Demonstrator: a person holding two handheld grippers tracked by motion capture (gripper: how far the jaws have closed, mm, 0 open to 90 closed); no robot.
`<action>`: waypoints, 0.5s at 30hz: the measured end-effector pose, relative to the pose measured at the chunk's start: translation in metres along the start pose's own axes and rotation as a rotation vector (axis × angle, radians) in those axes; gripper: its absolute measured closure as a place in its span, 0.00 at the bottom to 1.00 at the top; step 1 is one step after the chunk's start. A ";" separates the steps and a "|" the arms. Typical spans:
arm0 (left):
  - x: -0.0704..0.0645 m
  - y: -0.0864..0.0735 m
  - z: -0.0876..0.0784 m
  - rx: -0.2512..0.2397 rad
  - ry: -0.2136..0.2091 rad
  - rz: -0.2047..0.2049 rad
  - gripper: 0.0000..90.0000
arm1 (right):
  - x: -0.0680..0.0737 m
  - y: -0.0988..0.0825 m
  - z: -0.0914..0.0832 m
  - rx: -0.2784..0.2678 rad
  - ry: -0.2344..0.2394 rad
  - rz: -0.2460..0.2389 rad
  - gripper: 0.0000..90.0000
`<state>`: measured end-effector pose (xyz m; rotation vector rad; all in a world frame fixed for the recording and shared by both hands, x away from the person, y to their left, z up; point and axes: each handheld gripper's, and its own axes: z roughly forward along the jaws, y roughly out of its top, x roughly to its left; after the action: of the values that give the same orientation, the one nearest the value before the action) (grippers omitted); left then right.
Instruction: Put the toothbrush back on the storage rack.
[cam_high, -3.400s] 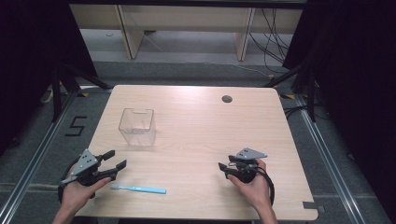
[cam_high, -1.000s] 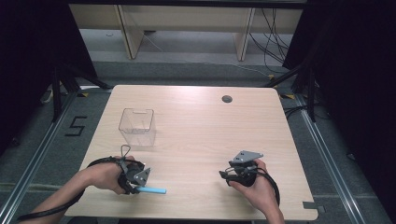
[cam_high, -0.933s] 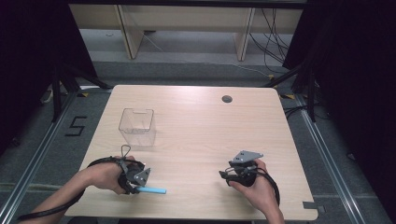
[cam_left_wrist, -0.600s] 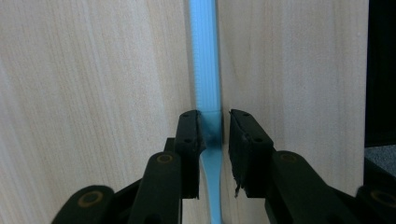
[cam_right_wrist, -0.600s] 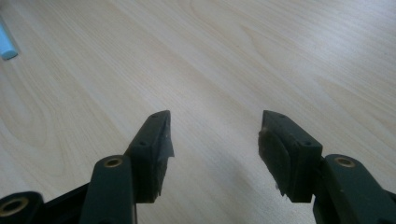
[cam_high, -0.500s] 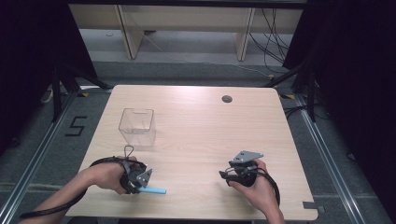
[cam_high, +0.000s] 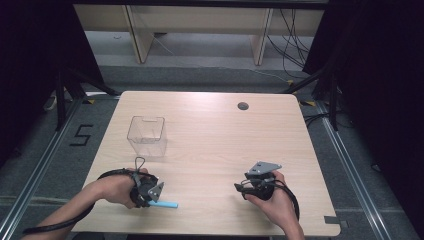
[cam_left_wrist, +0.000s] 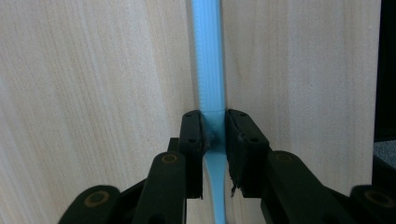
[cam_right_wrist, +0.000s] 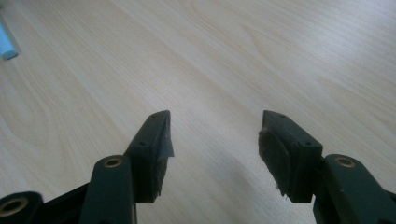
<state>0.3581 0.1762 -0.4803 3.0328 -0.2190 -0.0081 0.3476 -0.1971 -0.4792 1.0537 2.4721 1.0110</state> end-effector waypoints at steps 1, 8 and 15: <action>0.000 0.000 0.000 0.000 0.000 0.000 0.85 | 0.000 0.000 0.000 0.000 0.000 0.000 0.49; 0.000 -0.001 0.001 -0.018 -0.019 -0.040 0.87 | 0.002 0.000 0.001 0.003 0.004 -0.002 0.49; 0.003 -0.003 -0.002 0.004 -0.004 -0.013 0.87 | 0.010 0.003 0.008 0.011 0.031 -0.023 0.50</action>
<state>0.3615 0.1787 -0.4786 3.0380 -0.1997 -0.0154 0.3461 -0.1843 -0.4827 1.0183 2.5116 1.0154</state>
